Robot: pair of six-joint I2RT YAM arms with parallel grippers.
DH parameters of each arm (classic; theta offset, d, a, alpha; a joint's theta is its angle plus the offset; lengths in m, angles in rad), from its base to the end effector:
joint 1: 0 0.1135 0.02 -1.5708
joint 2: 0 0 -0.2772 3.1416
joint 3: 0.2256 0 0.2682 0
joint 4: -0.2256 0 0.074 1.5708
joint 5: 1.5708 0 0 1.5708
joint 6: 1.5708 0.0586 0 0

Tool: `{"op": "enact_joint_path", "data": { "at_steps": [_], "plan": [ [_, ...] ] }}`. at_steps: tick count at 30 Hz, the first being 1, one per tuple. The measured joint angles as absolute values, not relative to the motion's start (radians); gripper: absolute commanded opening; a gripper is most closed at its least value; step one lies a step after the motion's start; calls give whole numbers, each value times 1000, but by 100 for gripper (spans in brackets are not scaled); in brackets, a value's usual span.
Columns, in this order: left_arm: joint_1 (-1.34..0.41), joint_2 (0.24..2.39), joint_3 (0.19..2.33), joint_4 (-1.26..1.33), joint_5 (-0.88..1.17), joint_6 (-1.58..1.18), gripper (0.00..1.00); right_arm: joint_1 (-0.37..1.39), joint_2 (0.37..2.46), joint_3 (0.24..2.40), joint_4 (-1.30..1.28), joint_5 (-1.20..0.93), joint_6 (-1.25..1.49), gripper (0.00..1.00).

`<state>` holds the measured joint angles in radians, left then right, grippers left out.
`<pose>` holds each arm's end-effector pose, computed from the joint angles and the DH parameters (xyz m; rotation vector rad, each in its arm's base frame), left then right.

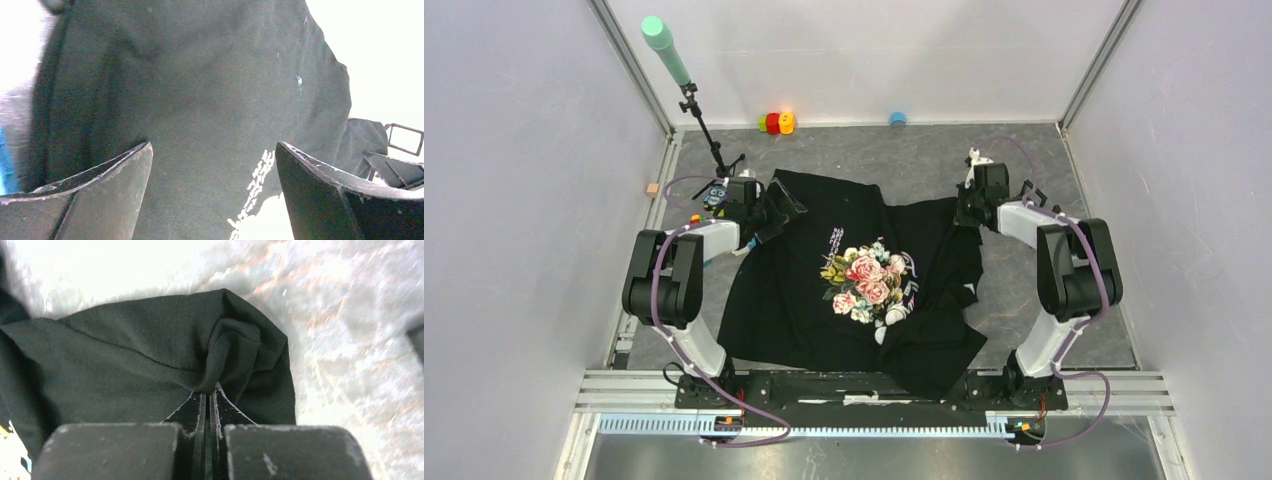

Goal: Pin the brooch onto the clothing

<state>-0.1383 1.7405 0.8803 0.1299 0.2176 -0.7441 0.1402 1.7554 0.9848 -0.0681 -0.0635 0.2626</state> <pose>0.3752 -0.0650 0.1402 -0.5991 2.3066 -0.6893 0.3844 0.0580 0.1484 0.1188 2.4210 0.2613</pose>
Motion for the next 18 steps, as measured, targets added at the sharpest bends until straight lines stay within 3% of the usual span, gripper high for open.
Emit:
{"op": "enact_joint_path", "data": {
  "at_steps": [17,18],
  "plan": [
    [-47,1672,805,144,120,-748,100,19,2137,1493,-117,-101,259,0],
    [-47,1672,806,144,117,-748,100,19,2152,1516,-123,-109,257,4]
  ]
}}
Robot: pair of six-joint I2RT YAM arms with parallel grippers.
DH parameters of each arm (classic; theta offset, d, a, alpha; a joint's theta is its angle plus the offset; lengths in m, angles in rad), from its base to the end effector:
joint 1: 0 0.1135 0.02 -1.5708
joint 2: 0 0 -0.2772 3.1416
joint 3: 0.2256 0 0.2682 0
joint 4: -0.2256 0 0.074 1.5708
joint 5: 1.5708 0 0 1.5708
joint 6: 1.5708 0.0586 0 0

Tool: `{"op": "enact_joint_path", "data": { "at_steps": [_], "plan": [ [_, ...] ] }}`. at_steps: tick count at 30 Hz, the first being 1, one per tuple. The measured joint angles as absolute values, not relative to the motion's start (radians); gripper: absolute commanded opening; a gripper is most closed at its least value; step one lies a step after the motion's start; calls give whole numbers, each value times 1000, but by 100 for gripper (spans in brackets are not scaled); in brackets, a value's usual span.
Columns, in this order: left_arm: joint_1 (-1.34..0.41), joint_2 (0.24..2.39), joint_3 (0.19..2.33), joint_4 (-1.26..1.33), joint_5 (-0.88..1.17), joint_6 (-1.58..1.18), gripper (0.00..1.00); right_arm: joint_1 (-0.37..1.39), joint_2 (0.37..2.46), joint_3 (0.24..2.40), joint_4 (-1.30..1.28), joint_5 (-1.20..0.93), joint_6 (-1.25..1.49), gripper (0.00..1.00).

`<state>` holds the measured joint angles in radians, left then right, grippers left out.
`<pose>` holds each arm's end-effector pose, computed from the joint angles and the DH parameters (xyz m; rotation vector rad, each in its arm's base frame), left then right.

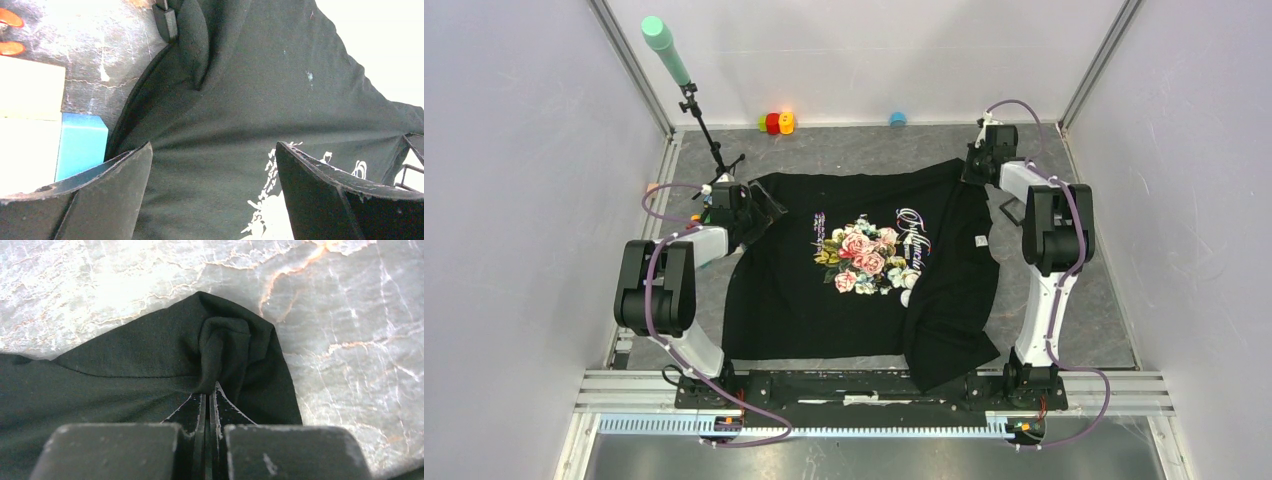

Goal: Pin the brooch onto the clothing

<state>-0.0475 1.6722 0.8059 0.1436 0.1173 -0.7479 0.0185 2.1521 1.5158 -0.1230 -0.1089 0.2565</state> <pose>0.3615 -0.0241 0.1415 -0.7470 2.2266 -0.5376 0.5138 0.0159 0.1470 0.2233 2.3288 0.2640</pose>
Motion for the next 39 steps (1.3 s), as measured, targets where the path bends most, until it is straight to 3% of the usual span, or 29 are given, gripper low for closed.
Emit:
{"op": "enact_joint_path", "data": {
  "at_steps": [5,8,11,17,26,34,39],
  "plan": [
    [-46,1668,815,121,112,-743,100,17,2190,1592,-150,-176,239,50],
    [-46,1659,821,87,107,-725,100,15,2180,1599,-144,-231,204,64],
    [-55,1640,829,31,94,-700,100,12,2112,1546,-131,-255,192,66],
    [-86,1561,845,-56,68,-646,100,11,1781,1293,-120,-292,187,65],
    [-153,1406,844,-81,46,-627,100,10,1297,776,-131,-216,244,64],
    [-166,1364,730,-51,123,-665,100,11,1093,534,-228,-91,275,57],
    [-166,1365,668,-33,164,-695,100,0,1105,472,-236,-62,293,51]
  ]
}}
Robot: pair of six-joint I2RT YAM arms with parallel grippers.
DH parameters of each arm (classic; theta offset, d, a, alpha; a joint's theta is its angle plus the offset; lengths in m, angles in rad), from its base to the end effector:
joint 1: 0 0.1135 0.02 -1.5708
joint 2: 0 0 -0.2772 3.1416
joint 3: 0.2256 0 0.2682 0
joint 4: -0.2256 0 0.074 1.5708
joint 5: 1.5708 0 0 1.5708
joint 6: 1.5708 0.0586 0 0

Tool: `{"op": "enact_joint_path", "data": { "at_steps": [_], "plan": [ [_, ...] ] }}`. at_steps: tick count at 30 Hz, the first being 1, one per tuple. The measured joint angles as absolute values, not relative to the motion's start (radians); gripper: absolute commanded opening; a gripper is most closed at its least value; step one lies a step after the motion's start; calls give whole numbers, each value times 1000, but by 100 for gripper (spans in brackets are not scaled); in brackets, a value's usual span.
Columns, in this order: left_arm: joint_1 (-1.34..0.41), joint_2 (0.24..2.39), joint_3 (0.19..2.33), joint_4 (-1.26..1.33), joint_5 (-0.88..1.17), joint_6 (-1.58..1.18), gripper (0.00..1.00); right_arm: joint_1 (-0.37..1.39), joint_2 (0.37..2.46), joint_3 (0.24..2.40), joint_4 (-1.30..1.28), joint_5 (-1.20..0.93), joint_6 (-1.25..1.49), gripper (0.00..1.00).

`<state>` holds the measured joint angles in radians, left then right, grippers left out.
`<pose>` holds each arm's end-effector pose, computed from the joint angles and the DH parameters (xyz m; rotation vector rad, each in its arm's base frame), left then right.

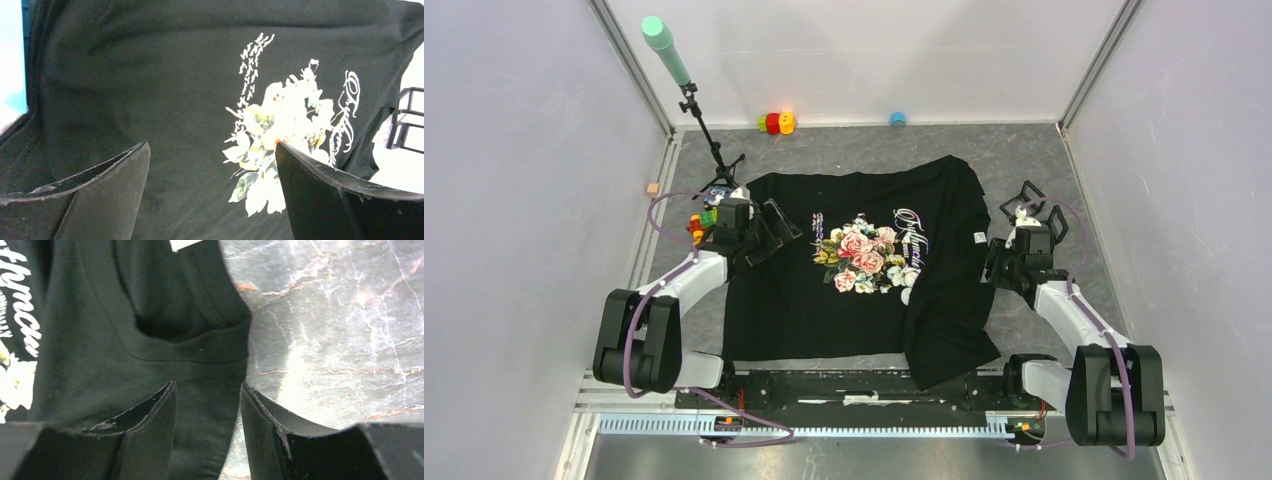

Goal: Pin the brooch onto the clothing

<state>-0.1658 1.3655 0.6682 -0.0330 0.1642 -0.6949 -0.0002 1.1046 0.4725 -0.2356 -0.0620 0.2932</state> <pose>0.2949 -0.0591 0.1751 -0.5356 2.3106 -0.6192 0.2274 0.0036 0.1540 0.3302 2.4247 0.2061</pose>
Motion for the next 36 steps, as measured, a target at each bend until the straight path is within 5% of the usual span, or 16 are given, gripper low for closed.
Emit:
{"op": "enact_joint_path", "data": {
  "at_steps": [6,11,27,32,36],
  "plan": [
    [-165,1389,632,36,187,-741,100,-28,1168,465,-221,-51,302,38],
    [-163,1420,591,71,192,-768,100,-41,1180,448,-189,-41,301,1],
    [-56,1374,514,133,203,-796,100,-199,1196,447,-146,58,307,0],
    [-47,1365,515,118,206,-791,100,-209,1204,455,-144,68,295,51],
    [-50,1355,550,31,202,-764,100,-218,1171,455,-155,64,273,65]
  ]
}}
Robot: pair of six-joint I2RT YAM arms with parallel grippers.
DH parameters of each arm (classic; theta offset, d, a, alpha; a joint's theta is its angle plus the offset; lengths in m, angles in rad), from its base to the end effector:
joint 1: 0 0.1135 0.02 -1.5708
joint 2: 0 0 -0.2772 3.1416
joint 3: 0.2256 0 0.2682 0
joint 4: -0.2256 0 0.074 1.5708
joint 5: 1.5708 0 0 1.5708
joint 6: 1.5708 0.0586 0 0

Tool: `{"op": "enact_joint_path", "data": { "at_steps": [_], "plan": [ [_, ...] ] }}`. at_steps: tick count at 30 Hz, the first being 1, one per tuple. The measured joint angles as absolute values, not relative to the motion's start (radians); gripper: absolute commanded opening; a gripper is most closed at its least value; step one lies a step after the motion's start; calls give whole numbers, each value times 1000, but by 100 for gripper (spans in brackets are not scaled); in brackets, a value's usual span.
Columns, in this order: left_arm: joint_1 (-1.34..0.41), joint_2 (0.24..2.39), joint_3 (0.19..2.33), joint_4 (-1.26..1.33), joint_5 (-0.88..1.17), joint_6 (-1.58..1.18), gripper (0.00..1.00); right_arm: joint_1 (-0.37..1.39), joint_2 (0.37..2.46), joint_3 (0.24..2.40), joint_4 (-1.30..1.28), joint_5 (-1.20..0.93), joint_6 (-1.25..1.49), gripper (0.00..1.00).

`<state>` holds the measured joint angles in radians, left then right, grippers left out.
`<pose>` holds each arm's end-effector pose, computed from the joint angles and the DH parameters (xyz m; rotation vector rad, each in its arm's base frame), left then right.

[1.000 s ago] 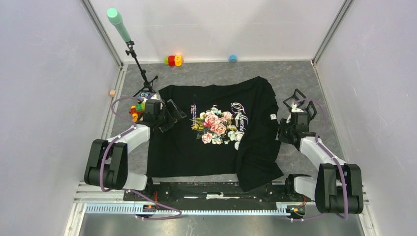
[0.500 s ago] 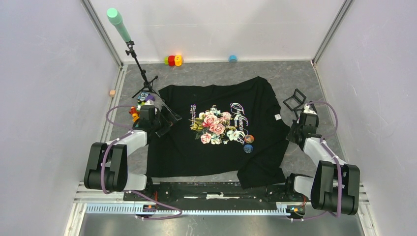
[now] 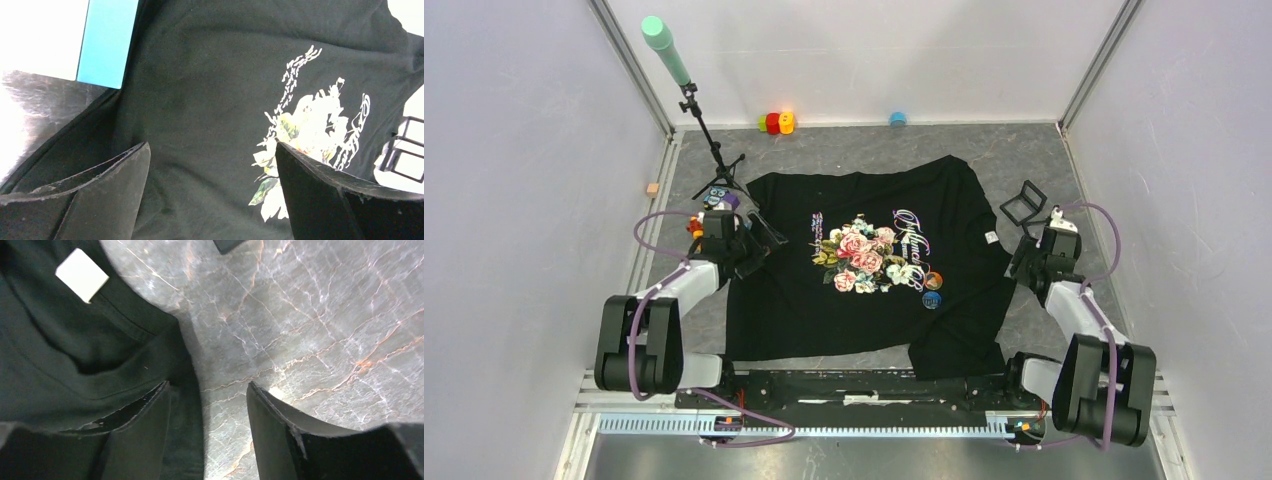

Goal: Pin the brooch onto the clothing

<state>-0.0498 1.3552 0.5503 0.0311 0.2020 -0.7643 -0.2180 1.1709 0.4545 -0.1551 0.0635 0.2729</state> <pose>0.2782 -0.0256 0.1456 -0.7473 2.2964 -0.6267 0.2276 -0.0542 0.1410 0.6204 2.3604 -0.0531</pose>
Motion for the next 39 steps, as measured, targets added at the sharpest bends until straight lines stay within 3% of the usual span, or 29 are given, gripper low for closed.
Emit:
{"op": "enact_joint_path", "data": {
  "at_steps": [3,11,18,24,28,39],
  "plan": [
    [-66,1322,579,-33,186,-743,100,-218,1100,455,-162,39,265,71],
    [-181,1245,693,-136,161,-670,100,-120,1025,456,-163,-81,248,73],
    [-287,1299,704,-123,175,-648,100,33,1249,552,-25,-229,235,69],
    [-287,1303,650,-103,191,-649,100,56,1500,712,120,-302,249,59],
    [-287,1303,621,-97,195,-649,100,56,1653,828,177,-333,257,59],
    [-274,1297,608,-116,228,-644,100,13,1769,877,167,-332,249,60]
  ]
}}
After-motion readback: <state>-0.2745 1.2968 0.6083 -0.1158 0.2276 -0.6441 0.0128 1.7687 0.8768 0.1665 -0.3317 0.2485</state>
